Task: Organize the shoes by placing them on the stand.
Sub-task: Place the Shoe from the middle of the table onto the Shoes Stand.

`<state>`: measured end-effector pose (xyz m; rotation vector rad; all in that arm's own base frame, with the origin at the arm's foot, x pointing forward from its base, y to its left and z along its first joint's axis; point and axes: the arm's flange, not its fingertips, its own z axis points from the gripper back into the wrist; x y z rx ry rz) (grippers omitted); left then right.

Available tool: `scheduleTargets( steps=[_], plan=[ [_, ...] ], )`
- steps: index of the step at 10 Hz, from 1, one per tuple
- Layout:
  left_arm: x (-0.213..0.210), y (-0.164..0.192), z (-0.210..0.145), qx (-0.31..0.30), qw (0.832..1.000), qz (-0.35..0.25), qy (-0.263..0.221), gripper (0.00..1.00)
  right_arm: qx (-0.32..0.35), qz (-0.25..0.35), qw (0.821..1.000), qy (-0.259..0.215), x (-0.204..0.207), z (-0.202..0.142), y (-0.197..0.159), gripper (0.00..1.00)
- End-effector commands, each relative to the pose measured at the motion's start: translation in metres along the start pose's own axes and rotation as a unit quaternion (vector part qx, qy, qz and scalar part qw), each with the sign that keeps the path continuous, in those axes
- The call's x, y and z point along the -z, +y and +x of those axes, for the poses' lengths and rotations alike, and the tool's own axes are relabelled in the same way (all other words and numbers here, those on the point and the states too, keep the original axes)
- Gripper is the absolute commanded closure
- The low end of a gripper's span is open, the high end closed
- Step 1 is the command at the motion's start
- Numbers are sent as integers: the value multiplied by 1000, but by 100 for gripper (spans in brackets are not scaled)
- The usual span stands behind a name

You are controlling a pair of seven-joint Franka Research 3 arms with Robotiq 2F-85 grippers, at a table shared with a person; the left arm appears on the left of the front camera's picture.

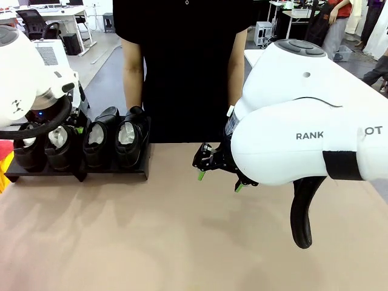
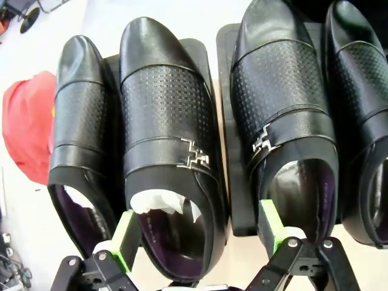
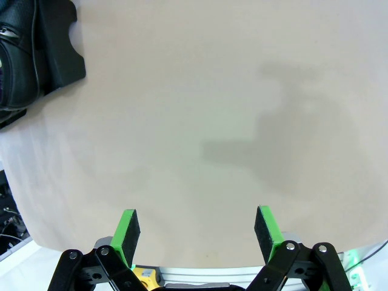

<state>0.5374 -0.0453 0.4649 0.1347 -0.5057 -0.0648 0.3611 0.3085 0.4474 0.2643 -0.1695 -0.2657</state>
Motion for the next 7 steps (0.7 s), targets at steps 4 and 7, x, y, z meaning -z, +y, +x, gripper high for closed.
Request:
scheduleTargets(
  steps=[4,7],
  plan=[
    [0,2,2,3,1000,6,-6,0,-7,5,1000,7,-3,3,-1,0],
    [0,2,2,3,1000,6,-6,0,-7,5,1000,7,-3,3,-1,0]
  ],
)
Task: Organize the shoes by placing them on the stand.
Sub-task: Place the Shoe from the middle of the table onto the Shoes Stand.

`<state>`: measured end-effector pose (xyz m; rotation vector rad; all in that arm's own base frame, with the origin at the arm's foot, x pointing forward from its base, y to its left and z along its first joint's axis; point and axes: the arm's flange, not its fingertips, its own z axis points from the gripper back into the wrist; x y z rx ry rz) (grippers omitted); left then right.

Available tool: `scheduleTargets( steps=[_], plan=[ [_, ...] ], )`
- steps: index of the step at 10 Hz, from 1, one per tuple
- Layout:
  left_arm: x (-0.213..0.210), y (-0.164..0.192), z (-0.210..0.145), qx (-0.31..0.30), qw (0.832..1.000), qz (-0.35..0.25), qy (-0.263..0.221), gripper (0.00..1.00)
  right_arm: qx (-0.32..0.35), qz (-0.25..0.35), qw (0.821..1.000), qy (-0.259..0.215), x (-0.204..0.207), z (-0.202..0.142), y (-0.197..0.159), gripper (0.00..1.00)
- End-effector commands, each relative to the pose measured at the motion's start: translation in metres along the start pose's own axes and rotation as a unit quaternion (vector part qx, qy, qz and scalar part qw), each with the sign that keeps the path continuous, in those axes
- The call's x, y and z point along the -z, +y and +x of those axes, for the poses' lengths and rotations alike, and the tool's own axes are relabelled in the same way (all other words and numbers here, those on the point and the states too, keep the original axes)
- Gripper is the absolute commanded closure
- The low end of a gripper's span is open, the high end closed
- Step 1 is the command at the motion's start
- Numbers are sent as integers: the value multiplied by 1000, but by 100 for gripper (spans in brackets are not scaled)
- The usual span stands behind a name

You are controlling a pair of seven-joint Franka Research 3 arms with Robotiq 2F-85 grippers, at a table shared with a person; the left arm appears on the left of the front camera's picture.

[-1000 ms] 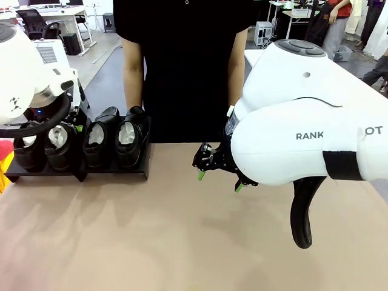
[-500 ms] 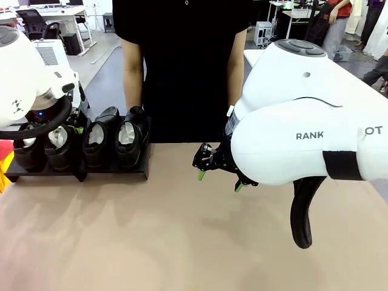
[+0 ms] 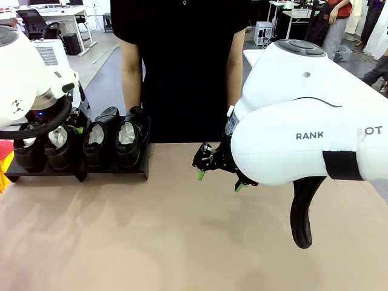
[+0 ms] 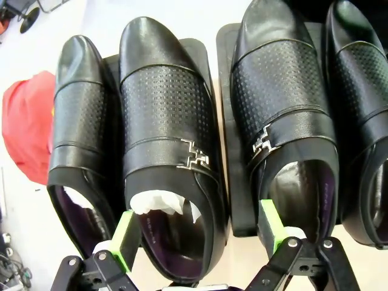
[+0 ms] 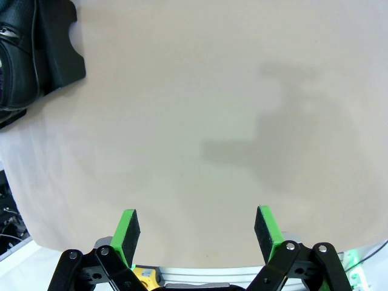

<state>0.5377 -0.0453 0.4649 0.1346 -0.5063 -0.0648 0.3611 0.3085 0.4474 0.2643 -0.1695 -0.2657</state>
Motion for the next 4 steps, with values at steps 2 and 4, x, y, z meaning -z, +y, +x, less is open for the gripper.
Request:
scheduleTargets(
  steps=[2,4],
  plan=[
    [0,2,2,3,1000,6,-5,0,-7,5,1000,7,-3,3,-1,0],
    [0,2,2,3,1000,6,-5,0,-7,5,1000,7,-3,3,-1,0]
  ],
)
